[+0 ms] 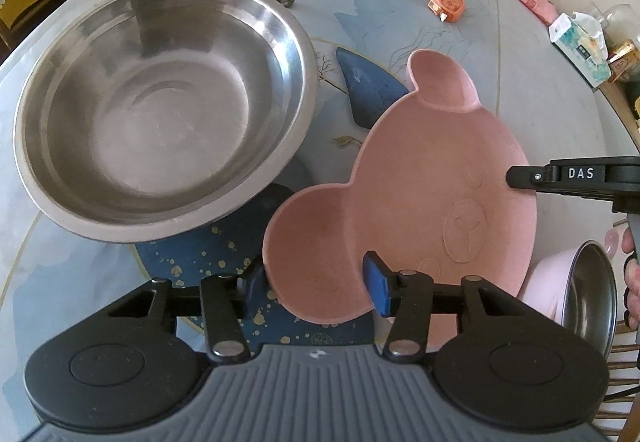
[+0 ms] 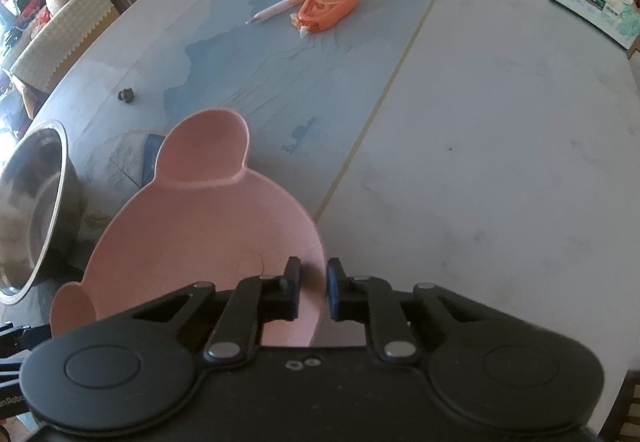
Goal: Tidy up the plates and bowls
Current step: 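Close both grippers on the rim of the pink bear-shaped plate, then lift the pink plate and carry it over the white plate stack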
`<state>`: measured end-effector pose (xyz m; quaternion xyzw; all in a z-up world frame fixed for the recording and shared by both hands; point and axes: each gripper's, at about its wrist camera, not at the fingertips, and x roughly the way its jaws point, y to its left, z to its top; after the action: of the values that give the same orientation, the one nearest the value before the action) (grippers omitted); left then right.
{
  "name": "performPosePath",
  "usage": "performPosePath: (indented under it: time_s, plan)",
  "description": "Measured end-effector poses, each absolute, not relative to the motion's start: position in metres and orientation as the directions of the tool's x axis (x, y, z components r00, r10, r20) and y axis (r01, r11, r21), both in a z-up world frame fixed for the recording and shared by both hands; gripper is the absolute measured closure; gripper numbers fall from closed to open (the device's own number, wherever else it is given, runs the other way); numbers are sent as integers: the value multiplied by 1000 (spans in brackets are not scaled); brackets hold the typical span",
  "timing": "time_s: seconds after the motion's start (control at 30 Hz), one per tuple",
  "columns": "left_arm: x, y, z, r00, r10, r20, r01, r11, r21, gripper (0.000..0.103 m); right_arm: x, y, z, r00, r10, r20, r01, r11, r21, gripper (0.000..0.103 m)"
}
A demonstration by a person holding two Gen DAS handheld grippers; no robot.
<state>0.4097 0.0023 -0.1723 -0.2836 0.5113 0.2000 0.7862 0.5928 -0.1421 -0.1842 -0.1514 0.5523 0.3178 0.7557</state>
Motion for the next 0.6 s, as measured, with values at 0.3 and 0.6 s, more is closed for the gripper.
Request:
performPosePath:
  time_s: [0.3,0.6]
  plan:
    - [406,-4,-152,435,44,-899,-584,774,-245,54,589,-150,-163,250,358,-900,-625,769,132,94]
    - [390,-3,-117,476,51,-878,-556,791,-256,54,570,-166,-124,277,415,-866,-602,778,181,95]
